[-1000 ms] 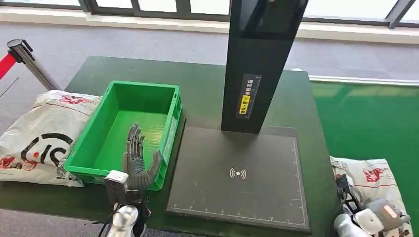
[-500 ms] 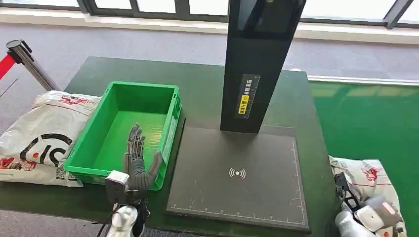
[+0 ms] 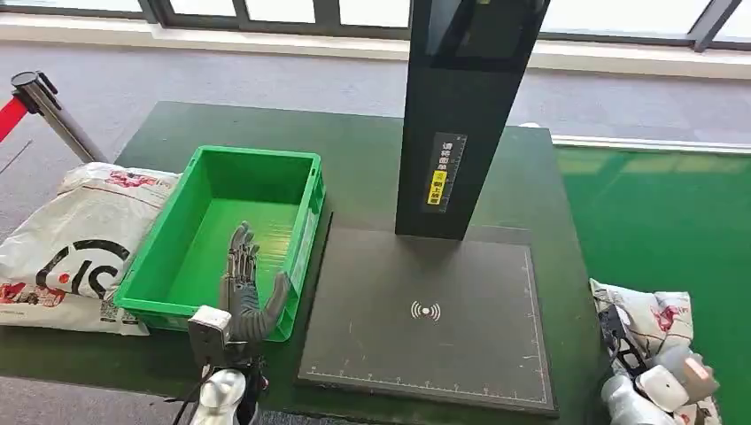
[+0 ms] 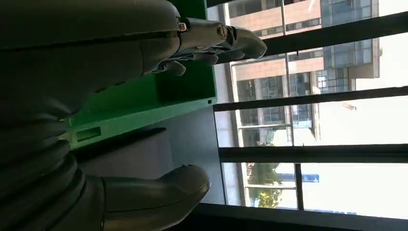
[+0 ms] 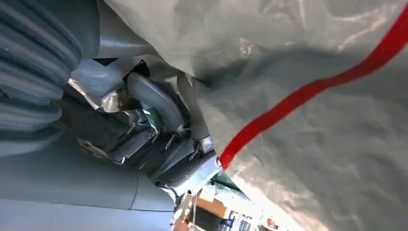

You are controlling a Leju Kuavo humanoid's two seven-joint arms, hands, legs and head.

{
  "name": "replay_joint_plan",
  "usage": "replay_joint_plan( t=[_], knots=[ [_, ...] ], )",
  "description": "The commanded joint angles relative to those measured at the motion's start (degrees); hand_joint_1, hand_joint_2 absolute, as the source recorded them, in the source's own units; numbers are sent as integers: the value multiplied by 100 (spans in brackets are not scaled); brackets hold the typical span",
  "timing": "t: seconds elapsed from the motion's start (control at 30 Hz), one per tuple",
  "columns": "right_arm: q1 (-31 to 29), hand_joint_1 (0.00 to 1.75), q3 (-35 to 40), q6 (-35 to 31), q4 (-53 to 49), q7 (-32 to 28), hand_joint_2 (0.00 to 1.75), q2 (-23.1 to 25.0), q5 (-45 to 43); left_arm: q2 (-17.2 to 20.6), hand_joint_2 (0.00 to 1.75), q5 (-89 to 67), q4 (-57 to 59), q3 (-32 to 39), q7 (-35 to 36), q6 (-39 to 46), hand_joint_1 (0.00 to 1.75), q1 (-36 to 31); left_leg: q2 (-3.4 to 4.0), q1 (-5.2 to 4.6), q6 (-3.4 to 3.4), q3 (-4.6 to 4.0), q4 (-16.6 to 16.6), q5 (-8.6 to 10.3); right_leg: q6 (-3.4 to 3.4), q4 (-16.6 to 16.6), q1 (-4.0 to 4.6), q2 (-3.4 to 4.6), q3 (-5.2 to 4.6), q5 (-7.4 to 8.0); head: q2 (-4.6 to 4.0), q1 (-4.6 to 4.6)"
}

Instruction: Moved the parcel from conveyor to table for the left to box.

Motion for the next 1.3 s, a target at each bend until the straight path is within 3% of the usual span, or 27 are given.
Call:
replay_joint_plan(
  t=[0.03, 0.17, 0.27, 0.4, 0.43, 0.5, 0.53, 0.63, 0.83, 0.9, 0.97, 1.0, 1.07, 1.2, 1.3],
  knots=[
    [-94, 175, -595, -586, 291, -752, 175, 131, -219, -261, 175, 14, 225, 372, 26, -57, 0, -134, 4, -5, 2, 6, -15, 5, -9, -11, -2, -7, 4, 4, 0, 0],
    [-167, 175, -982, -1421, 20, -1953, 175, 293, -598, -224, 175, 59, 290, 330, 26, -41, 0, -176, 14, -4, 1, 7, -13, 1, -9, -9, -1, 4, 7, 4, 0, 0],
    [-19, 175, -1333, -1421, -1154, -2671, 175, 668, -658, -196, 175, 113, 350, 292, 26, 2, 0, -241, 17, -10, -1, -1, -7, 0, -3, 4, -7, 12, -4, 6, 0, 0],
    [-94, 175, -2386, -1421, -2954, -4723, 175, 1466, -1193, -177, 175, 171, 432, 294, 26, 74, 0, -332, 30, -12, -4, 4, -12, -1, -8, 6, -8, 21, -7, 6, 0, 0],
    [-317, 175, -3093, -1421, -3381, -5806, 175, 1806, -1497, -170, 175, 177, 464, 283, 26, 88, 0, -359, 28, -11, -4, -3, -5, -1, -4, 13, -7, 22, -14, 6, 0, 0],
    [-317, 175, -3093, -1421, -3381, -5806, 175, 1806, -1497, -170, 175, 177, 464, 283, 26, 88, 0, -359, 38, -15, -6, 2, -13, -1, -10, 17, -11, 28, -17, 5, 0, 0],
    [-194, 175, -2446, -1421, -4655, -6822, 175, 2350, -2908, -163, 175, 174, 591, 268, 26, 128, 0, -441, 12, -11, -4, -3, -11, 3, -4, 15, -8, 8, -12, 3, 0, 0],
    [-21, 175, -1697, -1421, -5695, -6822, 175, 2793, -3297, -126, 175, 237, 668, 237, 26, 198, 0, -520, 17, -11, -7, -4, -11, 2, -13, 23, -7, 14, -19, -1, 0, 0],
    [368, 175, -375, -1421, -6497, -6822, 175, 2898, -4309, -37, 175, 370, 675, 181, 26, 288, 0, -530, 0, -11, -10, -3, -15, 8, -22, 28, -7, 3, -16, -8, 0, 0],
    [623, 175, 525, -1421, -6231, -6822, 175, 2712, -5215, -3, 175, 423, 667, 149, 26, 298, 0, -518, 17, -10, -9, 2, -18, 5, -24, 26, -6, 16, -16, -6, 0, 0],
    [1073, 175, 2239, -1365, -6242, -6822, 175, 2140, -7130, 26, 175, 459, 634, 141, 26, 270, 0, -495, 31, -9, -8, 12, -27, 6, -25, 14, -4, 26, -8, 0, 0, 0],
    [1201, 175, 2614, -1393, -6356, -6822, 175, 2023, -7460, 31, 175, 466, 627, 146, 26, 267, 0, -490, 23, -5, -9, 6, -18, 4, -20, 20, -2, 25, -10, -3, 0, -2],
    [1363, 175, 3033, -1195, -6638, -6822, 175, 1929, -7791, 38, 175, 468, 595, 152, 26, 263, 0, -471, 26, -8, -8, 5, -22, 6, -23, 19, -4, 23, -12, -3, 0, 2],
    [1497, 175, 3451, 185, -6609, -6822, 175, 1939, -8288, 70, 175, 490, 501, 146, 26, 270, 0, -398, 13, -8, -10, 6, -18, 4, -22, 22, -4, 11, -9, -9, 0, -2],
    [1497, 175, 3451, 185, -6609, -6822, 175, 1939, -8288, 70, 175, 490, 501, 146, 26, 270, 0, -398, 3, -3, -10, 10, -20, 5, -23, 17, 1, 2, -1, -10, 0, 0]
  ],
)
